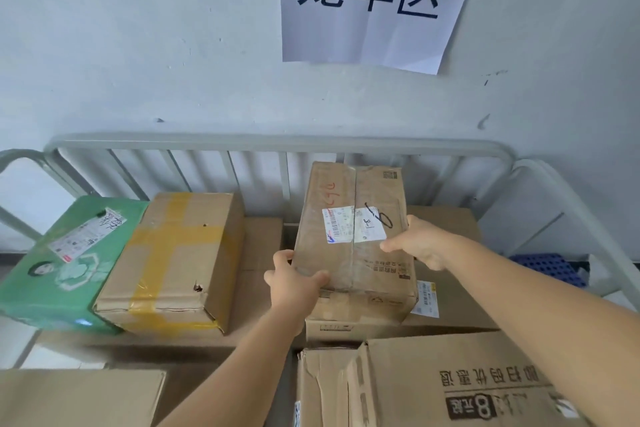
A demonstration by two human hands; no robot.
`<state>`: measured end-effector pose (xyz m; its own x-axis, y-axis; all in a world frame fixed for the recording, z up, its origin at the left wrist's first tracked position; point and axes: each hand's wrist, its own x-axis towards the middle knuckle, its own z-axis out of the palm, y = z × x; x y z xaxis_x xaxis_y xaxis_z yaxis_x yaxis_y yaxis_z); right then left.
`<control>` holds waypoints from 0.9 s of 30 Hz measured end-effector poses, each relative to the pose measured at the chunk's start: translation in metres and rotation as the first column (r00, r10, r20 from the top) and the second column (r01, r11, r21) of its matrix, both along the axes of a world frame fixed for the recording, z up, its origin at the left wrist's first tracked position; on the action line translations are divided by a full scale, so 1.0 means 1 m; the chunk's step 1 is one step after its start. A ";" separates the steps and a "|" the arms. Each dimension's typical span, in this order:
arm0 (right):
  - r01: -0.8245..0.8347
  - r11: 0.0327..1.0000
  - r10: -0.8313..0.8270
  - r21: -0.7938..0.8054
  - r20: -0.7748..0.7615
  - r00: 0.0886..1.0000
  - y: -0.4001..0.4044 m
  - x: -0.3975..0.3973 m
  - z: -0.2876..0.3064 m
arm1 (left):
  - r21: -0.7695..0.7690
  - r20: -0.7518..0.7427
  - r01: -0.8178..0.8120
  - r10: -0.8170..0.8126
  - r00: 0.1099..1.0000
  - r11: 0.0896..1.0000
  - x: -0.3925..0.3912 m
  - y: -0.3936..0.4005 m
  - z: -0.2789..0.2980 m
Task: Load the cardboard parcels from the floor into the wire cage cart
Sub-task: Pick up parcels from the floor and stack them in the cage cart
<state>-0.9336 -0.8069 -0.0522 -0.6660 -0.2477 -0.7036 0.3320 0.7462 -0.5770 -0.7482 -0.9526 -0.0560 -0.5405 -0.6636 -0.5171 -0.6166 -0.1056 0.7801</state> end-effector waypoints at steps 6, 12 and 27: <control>-0.062 0.997 0.064 0.055 -0.037 0.997 0.001 -0.017 -0.017 | -0.031 0.034 0.032 -0.031 0.999 0.999 -0.010 0.008 -0.008; -0.112 0.983 0.131 0.148 -0.122 0.984 -0.001 -0.011 -0.014 | -0.100 0.107 0.177 -0.166 0.980 0.979 -0.008 0.003 -0.003; -0.156 0.968 0.214 0.198 -0.317 0.924 0.114 0.095 0.087 | -0.093 0.014 0.434 -0.435 0.901 0.896 0.079 0.066 0.067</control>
